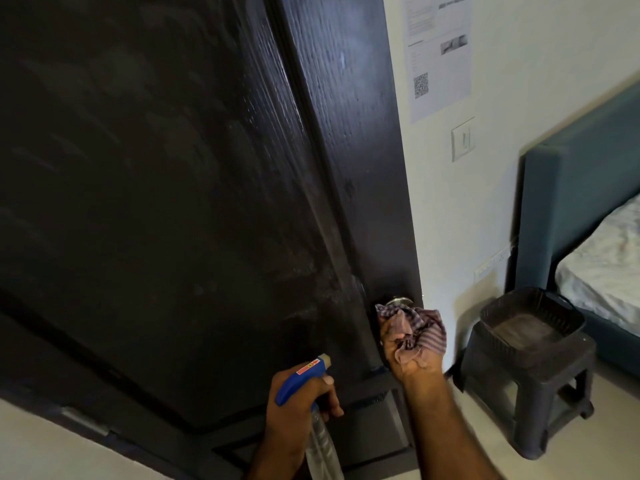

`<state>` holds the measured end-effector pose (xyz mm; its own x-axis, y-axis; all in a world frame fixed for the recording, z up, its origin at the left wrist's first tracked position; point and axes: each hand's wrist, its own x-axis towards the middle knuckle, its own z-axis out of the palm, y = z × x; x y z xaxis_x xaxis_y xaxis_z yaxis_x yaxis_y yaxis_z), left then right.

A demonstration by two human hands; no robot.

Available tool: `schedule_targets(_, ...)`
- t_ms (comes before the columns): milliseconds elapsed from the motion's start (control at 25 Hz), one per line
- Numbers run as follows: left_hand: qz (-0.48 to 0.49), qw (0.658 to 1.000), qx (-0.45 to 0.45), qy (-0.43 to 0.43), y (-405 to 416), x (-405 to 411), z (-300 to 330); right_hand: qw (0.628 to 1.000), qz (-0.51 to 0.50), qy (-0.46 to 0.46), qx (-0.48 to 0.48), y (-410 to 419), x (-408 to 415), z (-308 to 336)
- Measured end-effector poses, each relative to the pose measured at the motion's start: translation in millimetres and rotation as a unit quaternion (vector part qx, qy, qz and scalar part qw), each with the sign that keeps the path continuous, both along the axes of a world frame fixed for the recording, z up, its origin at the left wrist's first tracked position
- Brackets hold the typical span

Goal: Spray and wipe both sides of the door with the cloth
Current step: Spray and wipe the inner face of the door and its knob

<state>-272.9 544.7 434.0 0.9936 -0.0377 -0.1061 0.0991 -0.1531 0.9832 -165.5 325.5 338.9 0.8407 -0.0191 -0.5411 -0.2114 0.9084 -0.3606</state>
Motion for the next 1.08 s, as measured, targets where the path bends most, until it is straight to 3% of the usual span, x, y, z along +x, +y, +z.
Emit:
schedule_targets(80, 0.005, 1.0, 0.001, -0.002, 1, -1, -2, 0.998, 0.011, -0.011, -0.055, -7, 3, -6)
schedule_targets(120, 0.006, 1.0, -0.002, -0.001, 0, -2, -2, 0.986, 0.021, -0.007, -0.166, -8, 6, -1)
schedule_targets(200, 0.0, 1.0, -0.008, 0.004, -5, -4, -1, 0.914, 0.026, 0.013, -0.405, -4, 7, 4)
schedule_targets(240, -0.004, 1.0, -0.007, 0.006, -8, -5, -2, 0.85, 0.024, 0.013, -0.526, 1, 5, 5)
schedule_targets(320, -0.006, 1.0, -0.002, 0.009, -12, -4, -6, 0.67, 0.002, 0.002, -0.742, 13, -2, -5)
schedule_targets(360, -0.007, 1.0, -0.001, 0.008, -13, -5, -7, 0.586, -0.019, -0.015, -0.81, 20, -7, -14)
schedule_targets(440, -0.011, 1.0, -0.003, 0.004, -14, -5, -7, 0.453, -0.036, -0.09, -0.886, 26, -12, -46)
schedule_targets(520, -0.01, 1.0, -0.006, 0.002, -11, -6, -6, 0.357, -0.036, -0.204, -0.911, 5, -11, -57)
schedule_targets(600, -0.002, 1.0, -0.007, -0.004, -8, -7, -8, 0.3, -0.043, -0.291, -0.908, -23, -6, -44)
schedule_targets(720, 0.008, 1.0, -0.008, -0.017, -12, -3, -8, 0.387, -0.045, -0.301, -0.87, -37, 0, -16)
schedule_targets(840, 0.036, 0.999, -0.014, -0.032, -15, 9, -7, 0.369, 0.002, -0.35, -0.861, -7, -9, -3)
schedule_targets(880, 0.041, 0.998, -0.01, -0.044, -15, 16, -6, 0.427, 0.01, -0.36, -0.83, 7, -15, 0)
schedule_targets(920, 0.042, 0.997, -0.011, -0.06, -13, 21, -5, 0.538, 0.002, -0.344, -0.769, 21, -22, 6)
schedule_targets(1000, 0.029, 0.996, -0.011, -0.086, -9, 29, -11, 0.836, -0.01, -0.225, -0.5, 45, -30, 28)
schedule_targets(1040, 0.017, 0.995, -0.004, -0.097, -8, 30, -15, 0.929, 0.001, -0.165, -0.332, 52, -31, 35)
schedule_targets(1080, 0.009, 0.995, 0.003, -0.102, -7, 31, -18, 0.974, 0.021, -0.133, -0.184, 55, -34, 40)
